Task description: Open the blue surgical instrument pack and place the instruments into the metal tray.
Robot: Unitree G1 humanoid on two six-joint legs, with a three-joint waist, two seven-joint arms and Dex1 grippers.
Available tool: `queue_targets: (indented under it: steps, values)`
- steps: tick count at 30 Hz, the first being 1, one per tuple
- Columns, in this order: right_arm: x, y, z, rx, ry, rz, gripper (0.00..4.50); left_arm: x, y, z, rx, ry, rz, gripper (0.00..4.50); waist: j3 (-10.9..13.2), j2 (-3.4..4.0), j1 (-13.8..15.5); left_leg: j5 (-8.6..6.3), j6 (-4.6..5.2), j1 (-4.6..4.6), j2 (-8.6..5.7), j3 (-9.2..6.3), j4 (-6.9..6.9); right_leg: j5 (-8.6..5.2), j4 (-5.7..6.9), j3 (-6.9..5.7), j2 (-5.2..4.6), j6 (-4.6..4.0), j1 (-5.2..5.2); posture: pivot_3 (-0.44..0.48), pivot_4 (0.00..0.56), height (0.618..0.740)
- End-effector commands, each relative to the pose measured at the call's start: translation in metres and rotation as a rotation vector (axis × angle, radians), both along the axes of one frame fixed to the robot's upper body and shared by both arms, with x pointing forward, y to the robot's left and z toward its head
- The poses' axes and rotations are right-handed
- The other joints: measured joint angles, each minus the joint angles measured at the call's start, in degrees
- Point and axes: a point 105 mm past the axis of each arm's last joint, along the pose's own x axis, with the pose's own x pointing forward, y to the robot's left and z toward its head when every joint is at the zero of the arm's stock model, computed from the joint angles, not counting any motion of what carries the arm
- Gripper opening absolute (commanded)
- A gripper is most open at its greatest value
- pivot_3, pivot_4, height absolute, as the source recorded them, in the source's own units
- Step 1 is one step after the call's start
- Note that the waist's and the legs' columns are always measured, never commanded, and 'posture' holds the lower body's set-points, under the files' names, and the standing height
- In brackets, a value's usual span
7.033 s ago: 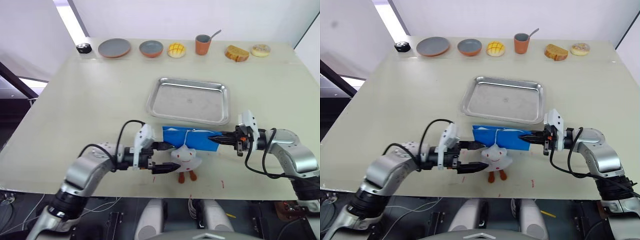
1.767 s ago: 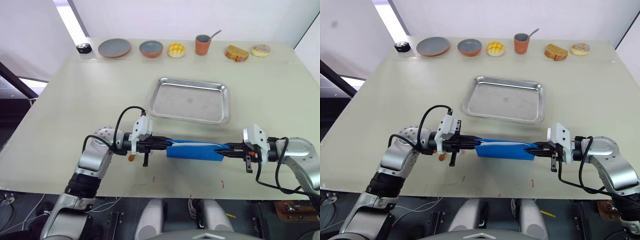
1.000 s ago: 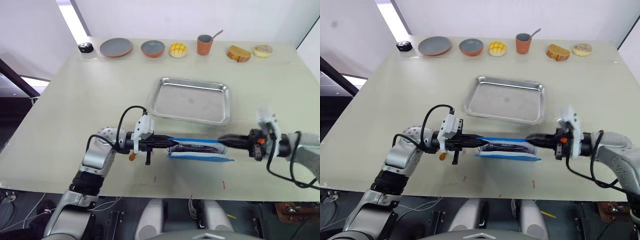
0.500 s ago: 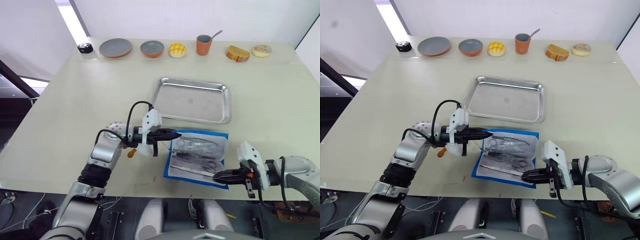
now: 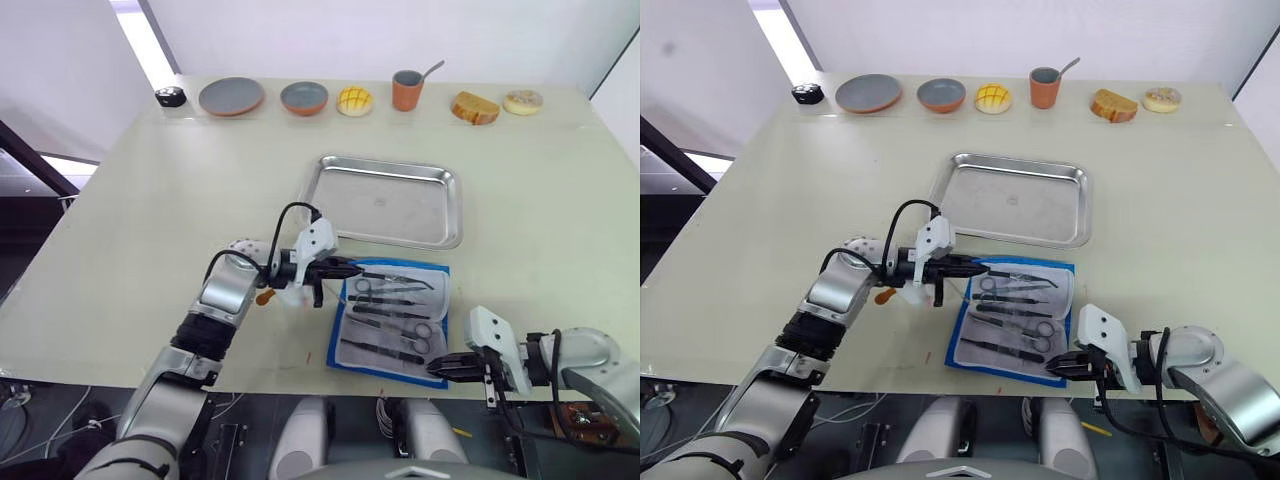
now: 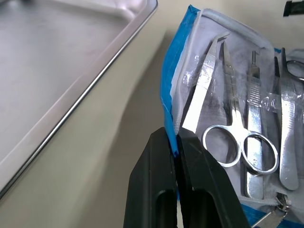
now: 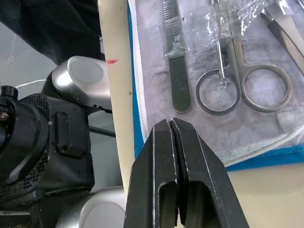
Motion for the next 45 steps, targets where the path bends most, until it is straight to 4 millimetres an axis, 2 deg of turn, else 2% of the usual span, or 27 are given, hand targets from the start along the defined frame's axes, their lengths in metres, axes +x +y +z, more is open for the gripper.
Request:
queue_targets:
  steps: [1, 6, 8, 12, 15, 18, 19, 26, 28, 38, 45]
  values:
    - [0.003, 0.001, 0.006, 0.015, -0.033, -0.002, 0.04, -0.002, -0.001, -0.014, 0.04, 0.043, -0.01, 0.0, 0.0, 0.0, 0.0, 0.0, 0.0, 0.0, 0.0, 0.0, 0.0, 0.0, 0.0, 0.0, 0.0, 0.0, 0.0, 0.0, 0.15, 0.74]
    - [0.003, 0.004, 0.01, 0.038, -0.02, 0.001, 0.04, 0.001, -0.002, -0.013, 0.018, 0.055, 0.0, 0.0, 0.0, 0.0, 0.1, 0.0, 0.0, 0.0, 0.0, -0.01, 0.01, 0.0, 0.0, 0.0, 0.0, 0.0, 0.01, 0.0, 0.15, 0.74]
    - [0.006, 0.003, 0.017, 0.066, -0.035, -0.009, 0.0, 0.001, -0.001, -0.009, -0.013, 0.075, 0.009, 0.51, 0.0, 0.0, 0.1, 0.0, 0.0, 0.0, 0.0, -0.02, 0.01, 0.0, 0.0, -0.01, -0.01, 0.0, 0.02, 0.0, 0.15, 0.74]
    - [0.012, -0.002, 0.029, 0.101, -0.056, -0.022, 1.18, 0.001, 0.006, -0.001, -0.058, 0.069, 0.021, 1.77, 0.0, 0.0, 0.0, 0.0, 0.0, 0.0, 0.0, -0.03, 0.01, 0.0, 0.0, -0.01, 0.0, 0.0, 0.02, 0.0, 0.15, 0.74]
    - [0.013, -0.005, 0.039, 0.14, -0.066, -0.025, 2.68, -0.005, 0.015, 0.003, -0.062, 0.086, 0.012, 3.26, 0.0, 0.01, -0.2, 0.0, 0.0, -0.01, 0.02, -0.05, 0.01, 0.0, -0.01, -0.04, 0.01, 0.0, 0.01, 0.0, 0.15, 0.74]
    - [0.014, -0.005, 0.047, 0.17, -0.075, -0.017, 4.05, -0.011, 0.022, 0.006, -0.067, 0.097, 0.001, 4.49, 0.0, 0.01, -0.2, 0.0, 0.0, 0.0, 0.06, -0.04, 0.0, 0.0, -0.01, 0.0, 0.02, -0.01, 0.0, 0.0, 0.15, 0.74]
    - [0.015, -0.006, 0.049, 0.173, -0.082, -0.017, 4.48, -0.013, 0.025, 0.007, -0.07, 0.099, 0.0, 4.5, 0.0, 0.01, -0.2, 0.0, 0.0, 0.0, 0.09, -0.04, 0.0, 0.0, -0.01, 0.0, 0.02, 0.0, 0.01, 0.0, 0.15, 0.74]
    - [0.032, -0.01, 0.048, 0.147, -0.172, -0.026, 4.48, -0.028, 0.048, 0.017, -0.114, 0.114, 0.015, 4.5, 0.0, 0.0, -0.4, 0.0, 0.0, 0.01, 0.13, -0.02, -0.01, 0.0, -0.01, 0.02, 0.02, -0.01, -0.01, 0.0, 0.15, 0.74]
    - [0.036, -0.009, 0.043, 0.143, -0.206, -0.014, 4.48, -0.036, 0.062, 0.024, -0.147, 0.116, 0.03, 4.5, 0.0, 0.01, -0.3, 0.0, 0.0, 0.0, 0.15, -0.02, -0.01, 0.0, -0.01, 0.02, 0.02, -0.01, -0.01, 0.0, 0.15, 0.74]
    - [0.044, -0.009, 0.031, 0.187, -0.265, -0.002, 4.48, -0.091, 0.119, 0.074, -0.325, 0.133, -0.016, 4.5, 0.1, -0.13, -0.3, -0.01, 0.0, -0.02, 0.27, 0.03, -0.03, -0.01, -0.04, 0.01, -0.07, -0.02, -0.03, 0.0, 0.15, 0.74]
    - [0.047, -0.012, 0.024, 0.193, -0.297, -0.009, 4.48, -0.104, 0.135, 0.085, -0.325, 0.153, -0.002, 4.5, 0.1, -0.1, -0.1, 0.0, -0.01, 0.01, 0.31, 0.04, -0.08, -0.01, -0.02, -0.01, -0.07, -0.03, -0.04, 0.0, 0.15, 0.74]
